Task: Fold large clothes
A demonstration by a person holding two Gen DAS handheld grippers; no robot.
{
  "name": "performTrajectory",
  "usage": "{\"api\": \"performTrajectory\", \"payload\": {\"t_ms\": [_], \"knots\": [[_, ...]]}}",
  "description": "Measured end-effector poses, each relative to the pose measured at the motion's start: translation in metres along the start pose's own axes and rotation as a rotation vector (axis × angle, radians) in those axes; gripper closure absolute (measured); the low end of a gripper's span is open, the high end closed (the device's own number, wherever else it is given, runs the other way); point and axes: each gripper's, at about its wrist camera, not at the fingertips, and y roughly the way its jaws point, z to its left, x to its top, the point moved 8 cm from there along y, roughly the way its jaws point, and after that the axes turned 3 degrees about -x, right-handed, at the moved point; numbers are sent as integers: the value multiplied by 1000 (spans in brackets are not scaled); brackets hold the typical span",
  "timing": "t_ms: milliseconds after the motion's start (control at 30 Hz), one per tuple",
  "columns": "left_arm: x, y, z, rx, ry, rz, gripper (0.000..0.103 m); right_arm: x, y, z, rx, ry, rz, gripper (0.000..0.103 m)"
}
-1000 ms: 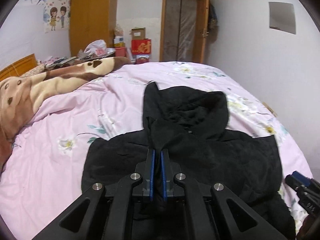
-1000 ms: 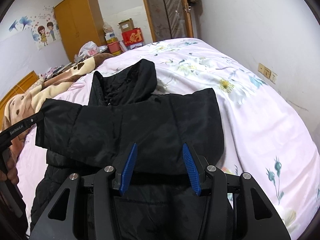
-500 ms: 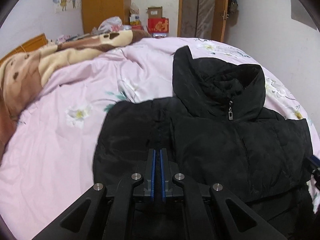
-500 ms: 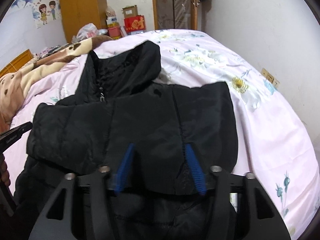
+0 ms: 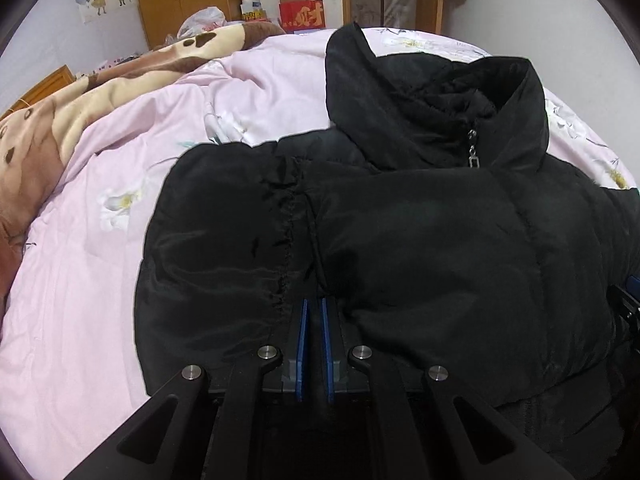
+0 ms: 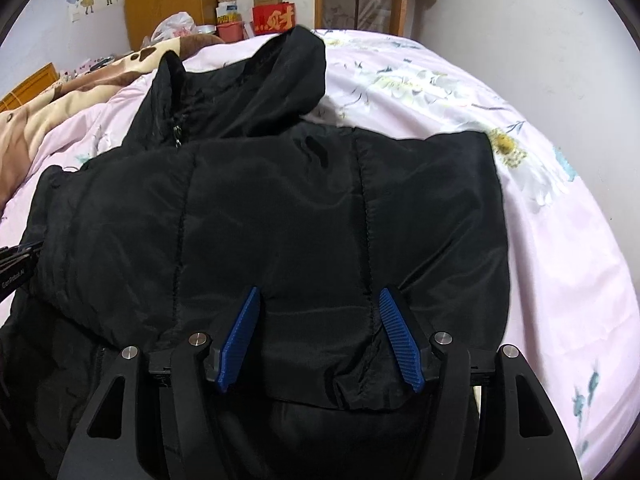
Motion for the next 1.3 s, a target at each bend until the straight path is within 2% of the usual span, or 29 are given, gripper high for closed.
{"api": "performTrajectory", "payload": {"t_ms": [200, 333, 433, 500, 567, 667, 767, 900, 967, 1033, 1133, 1200, 1300], "knots": [[-2, 8, -2, 19, 21, 6, 97, -3, 17, -2, 40, 26, 46, 40], [-1, 9, -1, 24, 26, 22, 97, -4, 19, 0, 29, 15, 64, 40], [1, -2, 4, -9, 1, 28, 97, 0, 9, 0, 25, 18, 73, 40], [6, -11, 11, -21, -20, 5, 88, 8, -11, -1, 37, 25, 34, 40], [9, -20, 18, -12, -35, -17, 65, 15, -27, -1, 76, 57, -17, 40], [7, -18, 22, -28, -62, -13, 45, 17, -30, 2, 90, 69, -37, 39], [0, -5, 22, -13, -36, 30, 45, 3, -3, 7, 49, 29, 39, 39], [2, -4, 21, -17, 5, 35, 45, 1, -2, 7, 51, 21, 44, 39], [9, -11, 26, -46, -14, 21, 45, 8, -9, 4, 63, 40, 44, 39], [20, -19, 32, -46, -22, -9, 44, 24, -21, 0, 100, 68, 0, 39], [44, -29, 36, -77, -17, -44, 34, 50, -36, -6, 145, 131, -51, 39], [67, -30, 40, -106, -27, -47, 34, 72, -38, -10, 165, 156, -72, 39], [106, -27, 44, -105, -5, -69, 33, 107, -31, -21, 151, 174, -81, 39]]}}
